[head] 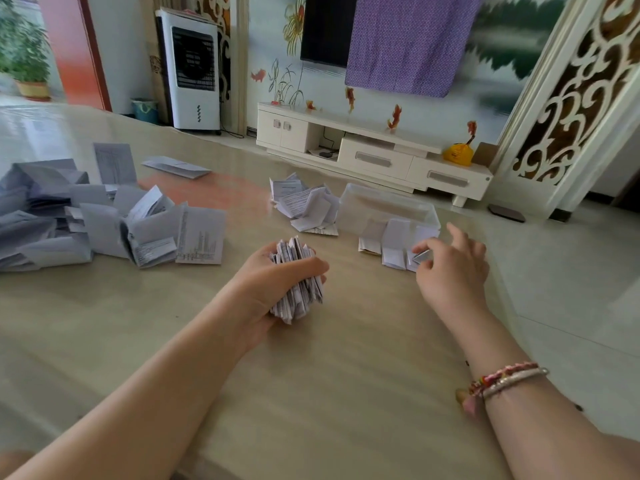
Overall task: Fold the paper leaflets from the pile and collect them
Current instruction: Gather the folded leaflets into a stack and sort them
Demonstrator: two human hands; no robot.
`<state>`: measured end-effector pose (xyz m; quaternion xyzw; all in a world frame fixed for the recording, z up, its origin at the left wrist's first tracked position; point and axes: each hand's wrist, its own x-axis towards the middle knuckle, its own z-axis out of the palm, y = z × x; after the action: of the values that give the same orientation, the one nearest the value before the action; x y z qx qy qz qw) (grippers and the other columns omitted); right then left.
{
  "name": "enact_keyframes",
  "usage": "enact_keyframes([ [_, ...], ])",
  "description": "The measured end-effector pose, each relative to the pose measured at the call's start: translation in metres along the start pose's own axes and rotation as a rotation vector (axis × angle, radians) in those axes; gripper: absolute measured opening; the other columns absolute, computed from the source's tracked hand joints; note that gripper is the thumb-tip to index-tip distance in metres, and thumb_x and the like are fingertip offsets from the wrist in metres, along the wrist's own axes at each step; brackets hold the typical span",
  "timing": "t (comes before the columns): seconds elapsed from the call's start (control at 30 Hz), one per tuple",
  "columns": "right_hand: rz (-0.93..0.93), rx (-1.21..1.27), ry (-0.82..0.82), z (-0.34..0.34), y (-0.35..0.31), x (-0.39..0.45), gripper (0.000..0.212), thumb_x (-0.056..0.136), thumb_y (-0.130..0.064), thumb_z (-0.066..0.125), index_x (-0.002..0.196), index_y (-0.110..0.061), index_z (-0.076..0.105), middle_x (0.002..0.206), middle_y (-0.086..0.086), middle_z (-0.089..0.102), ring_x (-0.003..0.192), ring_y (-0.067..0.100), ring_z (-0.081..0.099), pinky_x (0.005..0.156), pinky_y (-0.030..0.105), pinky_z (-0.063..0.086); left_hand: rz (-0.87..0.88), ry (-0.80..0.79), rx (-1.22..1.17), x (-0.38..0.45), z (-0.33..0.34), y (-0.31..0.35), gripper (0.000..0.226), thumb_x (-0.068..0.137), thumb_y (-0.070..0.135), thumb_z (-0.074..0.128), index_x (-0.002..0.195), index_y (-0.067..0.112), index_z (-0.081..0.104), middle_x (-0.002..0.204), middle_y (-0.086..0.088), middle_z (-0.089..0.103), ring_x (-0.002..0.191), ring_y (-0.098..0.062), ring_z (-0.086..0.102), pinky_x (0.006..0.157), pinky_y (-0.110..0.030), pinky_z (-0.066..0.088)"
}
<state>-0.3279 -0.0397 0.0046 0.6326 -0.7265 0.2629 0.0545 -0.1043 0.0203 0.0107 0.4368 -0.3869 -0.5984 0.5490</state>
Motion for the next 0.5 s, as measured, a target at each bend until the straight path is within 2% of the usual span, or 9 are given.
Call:
enact_keyframes([
  [0.07, 0.024, 0.007, -0.058, 0.003, 0.001, 0.003, 0.034, 0.09, -0.003, 0.048, 0.117, -0.018, 0.063, 0.152, 0.01, 0.028, 0.138, 0.032, 0.023, 0.11, 0.042, 0.024, 0.016, 0.024, 0.003, 0.001, 0.0, 0.0, 0.016, 0.08, 0.001, 0.07, 0.091, 0.008, 0.061, 0.069, -0.007, 0.065, 0.084, -0.028, 0.065, 0.076, -0.037, 0.051],
  [0.13, 0.054, 0.026, -0.09, 0.006, 0.003, 0.005, 0.038, 0.091, -0.003, 0.045, 0.124, -0.015, 0.059, 0.148, 0.013, 0.033, 0.135, 0.032, 0.031, 0.108, 0.041, 0.029, 0.025, 0.03, 0.003, 0.001, -0.001, 0.001, 0.017, 0.081, 0.001, 0.07, 0.093, 0.008, 0.06, 0.069, -0.006, 0.062, 0.08, -0.024, 0.064, 0.071, -0.034, 0.051],
  [0.23, 0.073, 0.118, -0.095, 0.011, 0.007, 0.006, 0.038, 0.091, -0.001, 0.042, 0.126, -0.007, 0.058, 0.139, 0.012, 0.038, 0.121, 0.031, 0.047, 0.1, 0.036, 0.039, 0.021, 0.02, -0.027, 0.001, 0.0, 0.003, 0.019, 0.082, 0.001, 0.068, 0.098, 0.009, 0.06, 0.072, -0.006, 0.06, 0.074, -0.02, 0.062, 0.069, -0.033, 0.05],
  [0.37, 0.027, 0.321, 0.017, 0.011, 0.007, 0.006, 0.028, 0.091, 0.003, 0.047, 0.11, 0.0, 0.068, 0.123, 0.013, 0.053, 0.107, 0.024, 0.055, 0.083, 0.013, 0.031, 0.003, -0.003, -0.061, 0.002, 0.001, 0.003, 0.022, 0.082, 0.001, 0.068, 0.101, 0.01, 0.06, 0.071, -0.005, 0.059, 0.071, -0.018, 0.061, 0.067, -0.032, 0.049],
  [0.43, 0.022, 0.469, 0.089, 0.006, 0.004, 0.005, 0.016, 0.09, -0.004, 0.058, 0.094, -0.004, 0.074, 0.11, 0.009, 0.064, 0.096, 0.015, 0.057, 0.078, 0.012, 0.033, -0.014, -0.01, -0.08, 0.004, 0.002, 0.002, 0.022, 0.081, 0.001, 0.069, 0.1, 0.01, 0.06, 0.07, -0.005, 0.058, 0.069, -0.018, 0.06, 0.065, -0.031, 0.049],
  [0.5, 0.101, 0.676, 0.07, 0.002, 0.0, 0.003, 0.01, 0.088, -0.011, 0.066, 0.084, -0.013, 0.075, 0.098, 0.001, 0.07, 0.088, 0.009, 0.061, 0.076, 0.018, 0.04, -0.033, -0.013, -0.091, 0.006, 0.004, 0.002, 0.021, 0.081, 0.002, 0.069, 0.098, 0.01, 0.06, 0.072, -0.006, 0.057, 0.069, -0.019, 0.059, 0.063, -0.03, 0.05],
])
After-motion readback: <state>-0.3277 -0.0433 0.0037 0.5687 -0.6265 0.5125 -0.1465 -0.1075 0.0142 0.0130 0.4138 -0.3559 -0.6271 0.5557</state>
